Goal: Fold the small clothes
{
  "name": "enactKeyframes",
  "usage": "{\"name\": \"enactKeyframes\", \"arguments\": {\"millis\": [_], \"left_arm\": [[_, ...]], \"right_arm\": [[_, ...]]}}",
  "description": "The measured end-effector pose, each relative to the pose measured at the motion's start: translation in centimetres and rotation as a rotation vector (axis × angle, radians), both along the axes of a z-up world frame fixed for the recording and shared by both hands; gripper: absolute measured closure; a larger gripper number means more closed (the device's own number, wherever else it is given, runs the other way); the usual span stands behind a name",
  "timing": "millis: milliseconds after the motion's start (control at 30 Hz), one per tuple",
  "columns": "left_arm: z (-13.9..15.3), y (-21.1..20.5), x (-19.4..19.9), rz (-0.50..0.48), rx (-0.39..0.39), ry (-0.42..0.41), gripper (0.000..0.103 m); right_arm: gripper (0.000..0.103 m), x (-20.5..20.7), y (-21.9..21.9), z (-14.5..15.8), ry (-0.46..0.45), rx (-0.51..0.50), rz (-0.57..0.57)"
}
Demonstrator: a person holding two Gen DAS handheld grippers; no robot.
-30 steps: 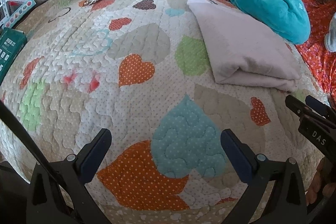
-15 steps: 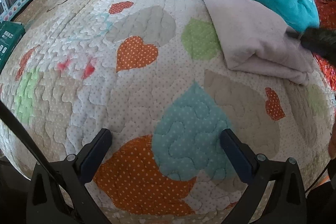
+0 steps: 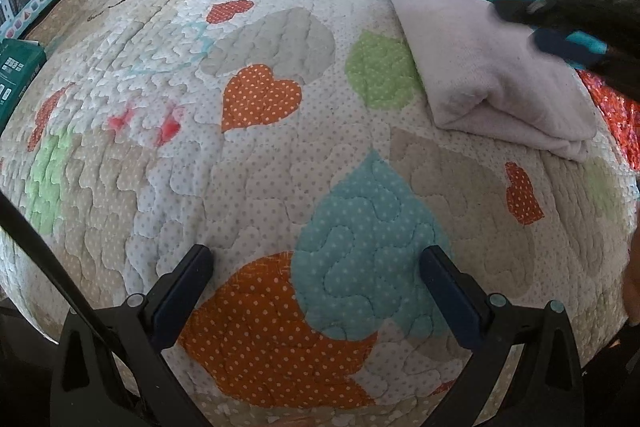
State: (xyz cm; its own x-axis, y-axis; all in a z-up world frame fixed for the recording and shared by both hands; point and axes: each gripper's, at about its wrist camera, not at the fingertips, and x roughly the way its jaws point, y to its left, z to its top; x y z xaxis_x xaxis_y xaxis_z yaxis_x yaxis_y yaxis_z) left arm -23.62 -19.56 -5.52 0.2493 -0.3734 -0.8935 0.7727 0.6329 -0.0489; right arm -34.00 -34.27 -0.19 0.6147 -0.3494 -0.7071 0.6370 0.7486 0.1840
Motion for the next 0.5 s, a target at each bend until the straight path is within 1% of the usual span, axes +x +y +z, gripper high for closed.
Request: {"name": "enactKeyframes", "arguments": {"millis": [33, 67, 100, 133, 200, 233, 267, 300, 333, 367, 400, 500], "left_arm": [[0.0, 0.0, 0.0, 0.000, -0.001, 0.000, 0.000], [0.0, 0.1, 0.0, -0.001, -0.001, -0.002, 0.000], [0.0, 0.1, 0.0, -0.002, -0.001, -0.005, 0.000], [0.0, 0.1, 0.0, -0.002, -0.004, -0.008, 0.000], [0.1, 0.1, 0.0, -0.004, -0.005, -0.008, 0.000], [0.2, 0.1, 0.0, -0.006, -0.007, -0.011, 0.000], [0.3, 0.2, -0.2, -0.007, -0.010, -0.019, 0.000], [0.6, 0.3, -0.4, -0.006, -0.012, -0.034, 0.000], [1.0, 0.3, -0.6, -0.005, -0.016, -0.052, 0.000], [1.4, 0.4, -0.7, -0.006, -0.024, -0.068, 0.000], [1.8, 0.6, -0.8, -0.009, -0.037, -0.082, 0.000], [3.1, 0.7, -1.2, -0.016, -0.072, -0.106, 0.000]], "right_arm": [[0.046, 0.8, -0.4, -1.2, 0.047, 0.048, 0.012], [0.046, 1.5, -0.7, -3.4, 0.145, 0.117, 0.020], [0.046, 1.4, -0.7, -4.2, 0.173, 0.134, 0.015], [0.046, 0.3, -0.4, -4.1, 0.144, 0.118, 0.005], [0.045, -1.4, 0.5, -3.3, 0.142, 0.090, -0.004], [0.042, -2.4, 0.9, -2.9, 0.136, 0.062, -0.016], [0.039, -3.8, 1.7, -2.4, 0.136, 0.008, -0.042], [0.035, -4.6, 1.9, -2.3, 0.147, -0.029, -0.060], [0.034, -5.6, 2.3, -2.3, 0.171, -0.078, -0.090], [0.034, -6.1, 2.3, -2.3, 0.186, -0.099, -0.107], [0.034, -6.9, 2.2, -2.5, 0.199, -0.114, -0.123], [0.034, -9.1, 1.4, -3.4, 0.230, -0.119, -0.149]]}}
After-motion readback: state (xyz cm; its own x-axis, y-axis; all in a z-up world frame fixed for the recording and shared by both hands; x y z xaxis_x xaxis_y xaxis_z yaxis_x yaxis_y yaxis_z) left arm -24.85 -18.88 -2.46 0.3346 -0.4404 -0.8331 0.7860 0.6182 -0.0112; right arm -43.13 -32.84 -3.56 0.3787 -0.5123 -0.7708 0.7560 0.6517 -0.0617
